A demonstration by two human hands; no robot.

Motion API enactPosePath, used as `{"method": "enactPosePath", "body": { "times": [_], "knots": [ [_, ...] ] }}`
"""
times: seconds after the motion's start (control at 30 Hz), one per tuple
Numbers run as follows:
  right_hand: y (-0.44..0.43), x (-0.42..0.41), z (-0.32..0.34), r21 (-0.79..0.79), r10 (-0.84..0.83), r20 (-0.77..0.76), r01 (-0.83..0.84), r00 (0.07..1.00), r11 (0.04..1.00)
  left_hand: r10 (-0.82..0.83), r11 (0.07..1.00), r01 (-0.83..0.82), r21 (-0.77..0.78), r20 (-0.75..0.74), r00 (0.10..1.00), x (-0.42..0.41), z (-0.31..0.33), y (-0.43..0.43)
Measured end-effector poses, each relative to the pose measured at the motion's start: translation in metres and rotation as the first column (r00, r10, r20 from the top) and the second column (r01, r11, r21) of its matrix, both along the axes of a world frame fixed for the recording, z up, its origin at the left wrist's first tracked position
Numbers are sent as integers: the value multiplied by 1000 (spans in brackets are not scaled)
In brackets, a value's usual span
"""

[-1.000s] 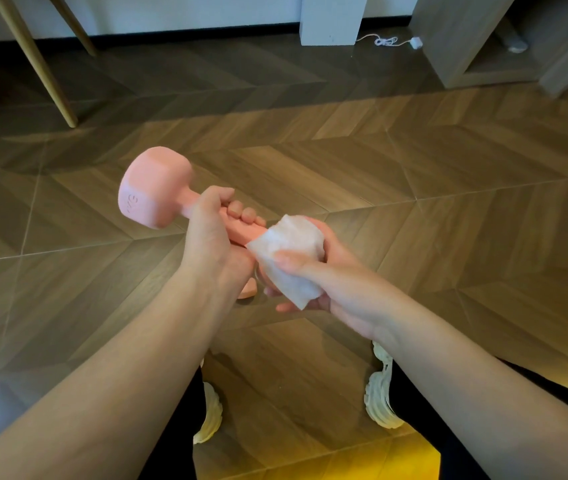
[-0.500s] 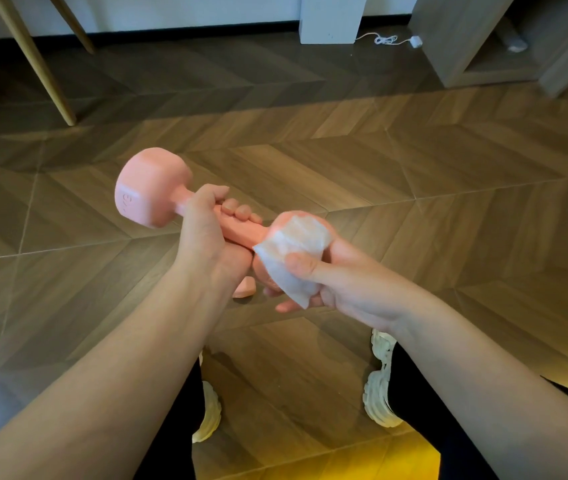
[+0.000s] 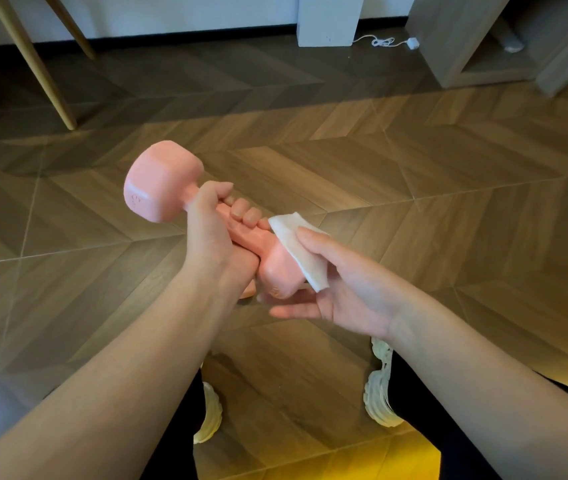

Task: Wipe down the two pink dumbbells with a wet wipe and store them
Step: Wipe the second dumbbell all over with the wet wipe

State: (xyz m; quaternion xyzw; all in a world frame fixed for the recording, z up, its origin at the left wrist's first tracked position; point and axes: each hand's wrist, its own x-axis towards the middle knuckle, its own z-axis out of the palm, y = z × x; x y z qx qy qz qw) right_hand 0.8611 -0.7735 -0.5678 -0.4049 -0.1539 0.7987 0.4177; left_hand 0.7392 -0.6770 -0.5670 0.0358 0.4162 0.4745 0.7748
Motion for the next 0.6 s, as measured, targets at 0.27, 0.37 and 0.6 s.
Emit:
{"method": "enactPosePath", "body": {
  "times": [0.27, 0.37, 0.6],
  "knots": [
    [3, -11, -3, 74, -120, 235, 105, 965, 992, 50, 997, -53, -54, -45, 998, 4, -1, 4],
    [6, -10, -1, 56, -104, 206, 95, 973, 994, 30, 998, -32, -48, -48, 998, 2, -1, 7],
    [2, -11, -3, 76, -101, 242, 85, 965, 993, 25, 999, -27, -41, -68, 997, -1, -3, 7]
  ]
}}
